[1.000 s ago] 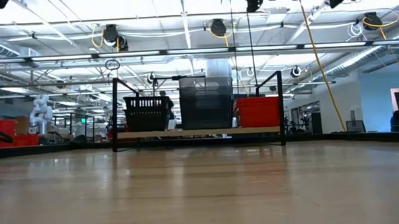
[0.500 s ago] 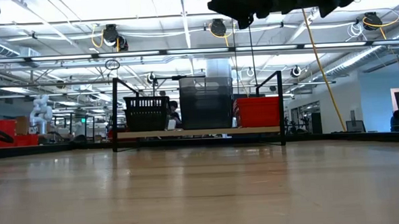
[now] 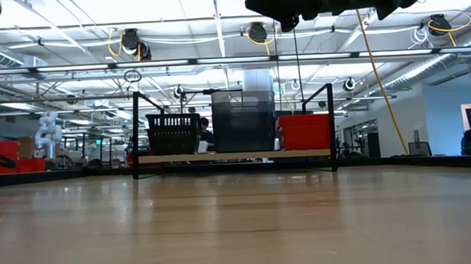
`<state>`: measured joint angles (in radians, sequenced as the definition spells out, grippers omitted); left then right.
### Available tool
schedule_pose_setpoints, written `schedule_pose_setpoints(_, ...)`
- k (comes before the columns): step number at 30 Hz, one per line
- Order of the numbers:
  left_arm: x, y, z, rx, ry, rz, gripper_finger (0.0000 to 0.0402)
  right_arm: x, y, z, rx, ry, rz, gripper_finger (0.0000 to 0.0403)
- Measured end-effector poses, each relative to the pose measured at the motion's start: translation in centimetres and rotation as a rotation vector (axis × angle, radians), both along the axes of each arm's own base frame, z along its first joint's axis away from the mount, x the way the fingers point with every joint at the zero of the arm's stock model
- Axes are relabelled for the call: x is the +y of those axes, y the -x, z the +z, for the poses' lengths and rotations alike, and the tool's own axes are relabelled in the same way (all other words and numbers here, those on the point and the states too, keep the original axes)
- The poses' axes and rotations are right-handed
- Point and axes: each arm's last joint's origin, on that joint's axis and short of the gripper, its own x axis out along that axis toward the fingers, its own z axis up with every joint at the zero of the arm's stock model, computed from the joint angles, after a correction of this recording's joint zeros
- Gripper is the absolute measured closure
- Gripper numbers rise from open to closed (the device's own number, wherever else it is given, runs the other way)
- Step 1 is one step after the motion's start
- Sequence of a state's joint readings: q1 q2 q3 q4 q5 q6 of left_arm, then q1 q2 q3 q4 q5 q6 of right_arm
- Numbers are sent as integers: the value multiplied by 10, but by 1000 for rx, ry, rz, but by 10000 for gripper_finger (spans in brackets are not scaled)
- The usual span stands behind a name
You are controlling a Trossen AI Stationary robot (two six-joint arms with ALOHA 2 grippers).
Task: Stack baskets on shelf by color
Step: Stack the black bin on top of the other black bins on the shelf
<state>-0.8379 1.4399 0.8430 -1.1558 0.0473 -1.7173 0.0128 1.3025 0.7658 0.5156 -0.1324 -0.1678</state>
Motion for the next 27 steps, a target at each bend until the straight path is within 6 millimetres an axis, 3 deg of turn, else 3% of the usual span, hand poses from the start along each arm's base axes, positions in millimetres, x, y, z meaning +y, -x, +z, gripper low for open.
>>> schedule_pose_setpoints(2, -1, -2, 6, -53, 8, -81, 384, 0, 0, -1, 7, 31, 20, 273)
schedule_pose_setpoints(6, -7, -13, 15, -181, 28, -281, 379, 4, -1, -9, 38, 190, 90, 273)
schedule_pose_setpoints(12, -8, -54, 30, -463, 64, -537, 393, 31, -16, -36, 14, 508, 236, 273)
schedule_pose_setpoints(16, 12, -85, 33, -556, 68, -615, 392, 60, -41, -51, -26, 608, 326, 273)
schedule_pose_setpoints(21, 47, -114, 28, -560, 128, -671, 394, 95, -74, -63, 106, 709, 478, 273)
schedule_pose_setpoints(27, 81, -142, 21, -636, 160, -755, 394, 116, -101, -78, 183, 983, 545, 273)
